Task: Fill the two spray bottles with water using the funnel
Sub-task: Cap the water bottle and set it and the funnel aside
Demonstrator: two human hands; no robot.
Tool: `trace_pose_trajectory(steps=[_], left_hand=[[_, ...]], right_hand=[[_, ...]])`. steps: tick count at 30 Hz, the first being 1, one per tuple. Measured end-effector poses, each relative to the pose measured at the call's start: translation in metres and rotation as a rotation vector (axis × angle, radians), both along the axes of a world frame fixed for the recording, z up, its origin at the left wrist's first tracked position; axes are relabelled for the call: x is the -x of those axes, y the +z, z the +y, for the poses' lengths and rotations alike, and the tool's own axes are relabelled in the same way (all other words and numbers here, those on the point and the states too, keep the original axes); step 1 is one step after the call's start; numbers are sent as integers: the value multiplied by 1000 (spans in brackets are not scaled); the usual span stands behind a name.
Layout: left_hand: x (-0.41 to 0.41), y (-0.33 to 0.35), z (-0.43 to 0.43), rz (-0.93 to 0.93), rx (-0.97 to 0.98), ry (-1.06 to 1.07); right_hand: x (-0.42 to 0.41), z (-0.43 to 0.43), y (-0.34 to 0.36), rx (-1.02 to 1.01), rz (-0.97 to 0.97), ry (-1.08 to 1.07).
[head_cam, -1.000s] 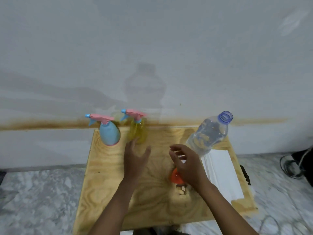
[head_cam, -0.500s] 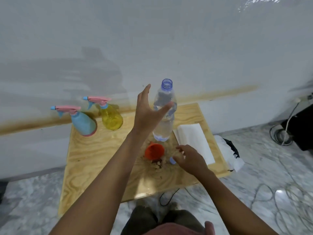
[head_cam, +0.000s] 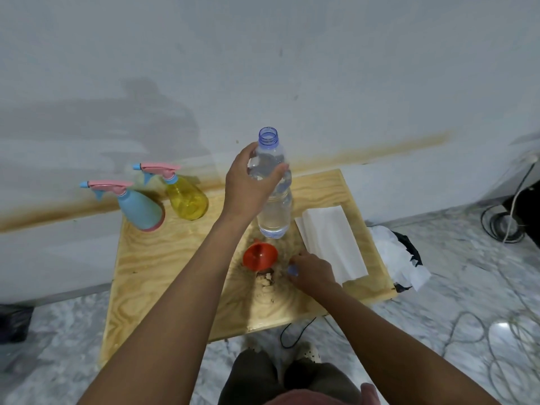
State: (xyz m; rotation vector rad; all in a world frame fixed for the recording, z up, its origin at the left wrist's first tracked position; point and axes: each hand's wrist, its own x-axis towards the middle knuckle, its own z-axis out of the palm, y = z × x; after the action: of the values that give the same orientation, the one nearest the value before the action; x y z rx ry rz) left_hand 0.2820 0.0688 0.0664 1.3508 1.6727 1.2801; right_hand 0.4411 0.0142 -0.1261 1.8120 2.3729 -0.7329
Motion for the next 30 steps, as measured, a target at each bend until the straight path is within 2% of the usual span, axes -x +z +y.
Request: trace_pose_trajectory(steps=[3, 9, 16, 19, 23, 30], left_hand=[[0, -1, 0, -19, 0, -4], [1, -4, -1, -19, 8, -4], [2, -11, 0, -37, 2, -10], [2, -14, 1, -59, 1, -3], [1, -14, 2, -87, 3, -7], [1, -22, 7, -96, -2, 6]], right_hand=[[-2, 1, 4, 4, 92, -55], [-18, 7, 42, -129, 464, -215], [-26, 40, 148, -451, 796, -182], [-16, 55, 202, -440, 926, -158], [0, 78, 244, -478, 889, -6], [16, 106, 254, -384, 686, 144]])
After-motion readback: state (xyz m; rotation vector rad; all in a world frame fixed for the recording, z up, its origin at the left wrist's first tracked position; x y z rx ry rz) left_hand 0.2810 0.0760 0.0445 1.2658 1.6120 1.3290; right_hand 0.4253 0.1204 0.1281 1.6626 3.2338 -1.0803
